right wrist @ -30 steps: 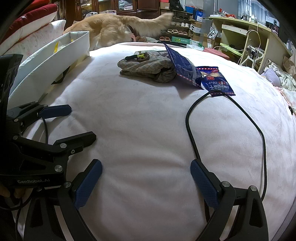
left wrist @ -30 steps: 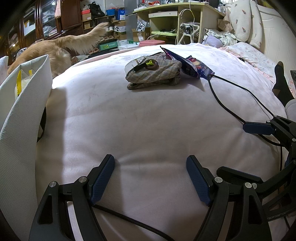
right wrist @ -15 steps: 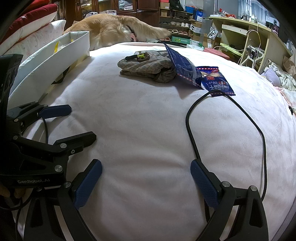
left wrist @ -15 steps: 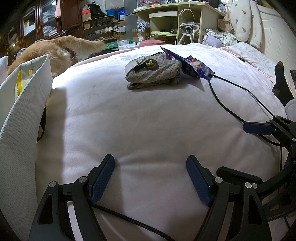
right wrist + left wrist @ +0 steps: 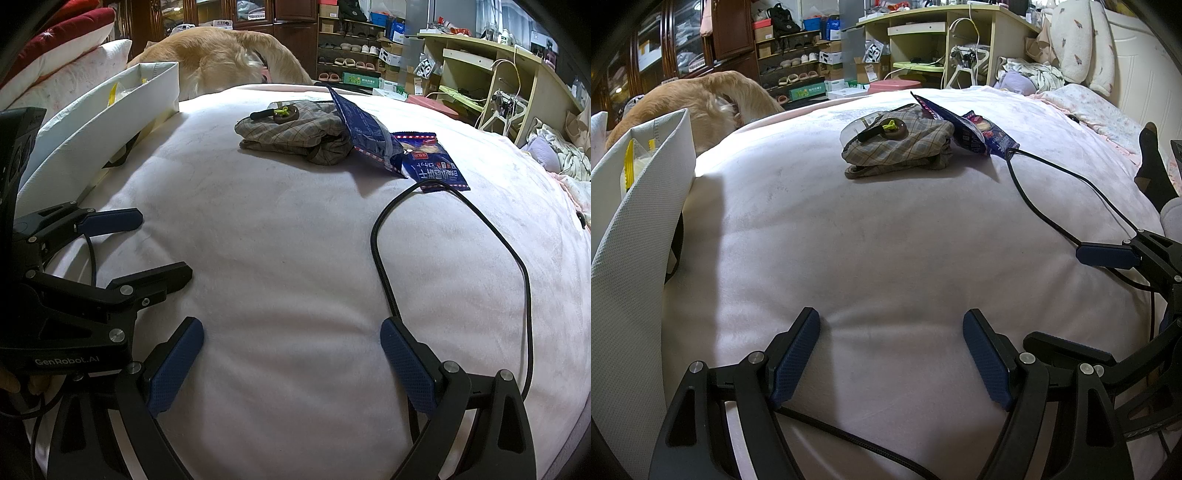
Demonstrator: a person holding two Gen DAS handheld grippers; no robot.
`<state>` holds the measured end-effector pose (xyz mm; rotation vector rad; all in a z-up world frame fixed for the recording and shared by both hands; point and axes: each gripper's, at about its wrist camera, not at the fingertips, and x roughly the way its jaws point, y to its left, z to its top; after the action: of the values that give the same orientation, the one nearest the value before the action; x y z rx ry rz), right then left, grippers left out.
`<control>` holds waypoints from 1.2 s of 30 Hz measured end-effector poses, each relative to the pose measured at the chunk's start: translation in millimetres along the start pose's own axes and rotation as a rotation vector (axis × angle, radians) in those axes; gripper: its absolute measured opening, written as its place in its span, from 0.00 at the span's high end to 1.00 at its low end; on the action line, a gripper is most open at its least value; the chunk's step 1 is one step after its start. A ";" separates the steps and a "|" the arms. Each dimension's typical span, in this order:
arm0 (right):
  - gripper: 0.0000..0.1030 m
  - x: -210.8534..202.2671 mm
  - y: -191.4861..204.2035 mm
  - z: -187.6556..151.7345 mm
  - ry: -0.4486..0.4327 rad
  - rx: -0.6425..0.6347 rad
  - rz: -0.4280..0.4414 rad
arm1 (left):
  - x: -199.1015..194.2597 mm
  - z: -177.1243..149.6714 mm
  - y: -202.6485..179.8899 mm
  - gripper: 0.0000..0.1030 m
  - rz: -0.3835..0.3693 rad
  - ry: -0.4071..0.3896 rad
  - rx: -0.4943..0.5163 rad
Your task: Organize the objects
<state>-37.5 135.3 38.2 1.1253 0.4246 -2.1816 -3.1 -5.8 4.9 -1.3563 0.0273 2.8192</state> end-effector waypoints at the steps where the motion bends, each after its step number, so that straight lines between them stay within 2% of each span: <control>1: 0.05 0.0 0.1 -0.3 0.000 0.000 0.000 | 0.1 0.0 0.0 0.23 0.000 0.000 0.000; 16: 0.05 -0.3 0.0 -0.1 -0.001 0.002 -0.002 | -1.4 -0.5 1.4 0.23 -0.001 0.000 -0.002; 20: 0.00 7.4 0.1 0.1 0.002 0.001 0.023 | 3.7 0.5 1.2 0.23 -0.009 0.001 -0.009; 31: 0.00 9.6 -0.1 0.0 0.005 0.009 0.024 | 5.8 2.4 6.7 0.23 0.004 0.000 -0.039; 32: 0.00 11.1 -1.4 3.1 0.016 0.016 0.026 | 6.5 2.8 11.6 0.30 0.039 -0.006 -0.073; 33: 0.00 11.5 -9.1 8.2 0.021 0.144 0.026 | 5.8 3.1 25.9 0.29 0.056 -0.015 -0.163; 34: 0.00 12.5 -11.3 13.8 0.033 0.234 0.002 | 6.7 0.9 33.7 0.31 0.050 -0.013 -0.206; 36: 0.00 32.4 -19.2 47.8 0.239 0.441 -0.079 | 2.1 -3.6 46.5 0.25 -0.053 -0.053 -0.265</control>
<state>-93.3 111.0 39.5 1.6408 0.0842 -2.2811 -2.5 -52.3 1.5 -1.2995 -0.3901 2.8923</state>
